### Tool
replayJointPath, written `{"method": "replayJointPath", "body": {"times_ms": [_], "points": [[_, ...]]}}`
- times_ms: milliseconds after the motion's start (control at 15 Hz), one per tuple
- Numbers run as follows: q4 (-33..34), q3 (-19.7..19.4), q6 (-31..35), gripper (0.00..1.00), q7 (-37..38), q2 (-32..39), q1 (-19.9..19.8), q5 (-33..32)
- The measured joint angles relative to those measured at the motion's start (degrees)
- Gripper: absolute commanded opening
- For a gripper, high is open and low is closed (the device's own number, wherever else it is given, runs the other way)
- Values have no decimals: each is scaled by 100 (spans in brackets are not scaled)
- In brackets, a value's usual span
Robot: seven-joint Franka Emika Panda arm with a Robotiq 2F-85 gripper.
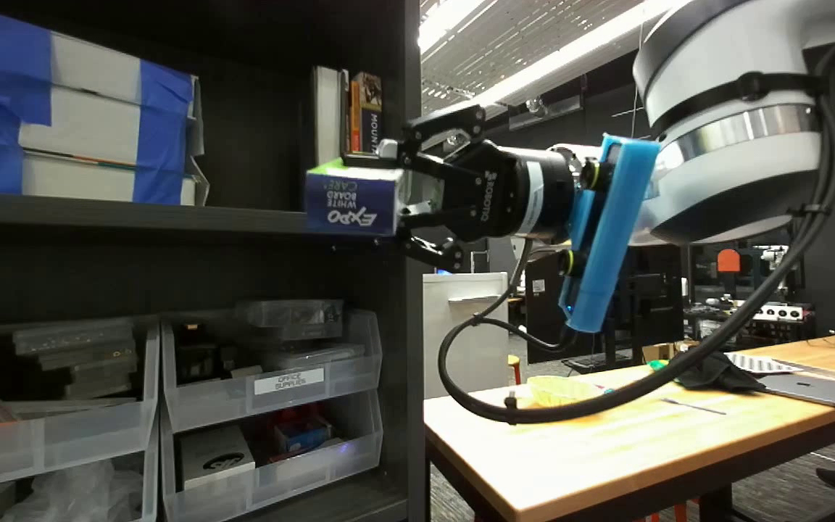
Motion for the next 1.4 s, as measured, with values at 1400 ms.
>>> {"method": "replayJointPath", "body": {"times_ms": [1400], "points": [[1540, 860, 1187, 13, -2568, 519, -1823, 2854]]}}
